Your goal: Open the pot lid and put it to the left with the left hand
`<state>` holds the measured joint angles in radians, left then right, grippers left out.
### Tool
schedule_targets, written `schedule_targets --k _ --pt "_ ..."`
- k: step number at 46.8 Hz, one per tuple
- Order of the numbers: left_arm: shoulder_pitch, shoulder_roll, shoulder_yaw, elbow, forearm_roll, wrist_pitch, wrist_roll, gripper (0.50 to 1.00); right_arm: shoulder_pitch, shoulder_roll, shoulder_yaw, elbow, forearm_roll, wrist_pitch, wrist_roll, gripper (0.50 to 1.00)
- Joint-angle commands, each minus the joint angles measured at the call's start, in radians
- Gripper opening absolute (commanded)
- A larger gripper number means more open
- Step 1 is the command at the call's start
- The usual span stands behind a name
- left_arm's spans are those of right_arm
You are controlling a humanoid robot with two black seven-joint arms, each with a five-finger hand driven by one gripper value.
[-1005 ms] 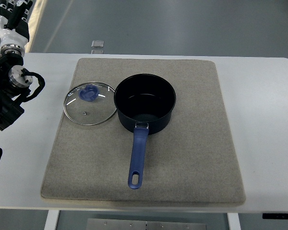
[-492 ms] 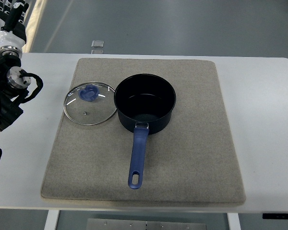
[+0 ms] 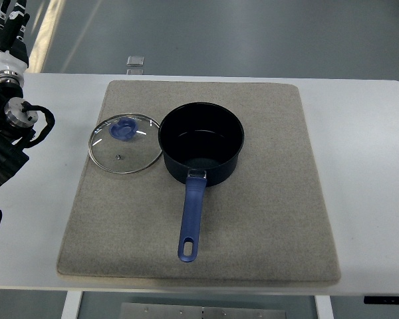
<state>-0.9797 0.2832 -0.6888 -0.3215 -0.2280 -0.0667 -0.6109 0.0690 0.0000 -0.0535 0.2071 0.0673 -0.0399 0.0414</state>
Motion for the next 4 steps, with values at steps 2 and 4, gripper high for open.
schedule_targets --k 2,4 --pt "-0.001 -0.001 0.002 -0.002 0.001 0.001 0.000 0.881 0.000 0.000 0.007 0.000 0.000 0.002 0.000 0.915" --pt "-0.001 -0.001 0.002 -0.002 0.001 0.001 0.000 0.879 0.000 0.000 0.009 0.000 0.000 0.002 0.000 0.915"
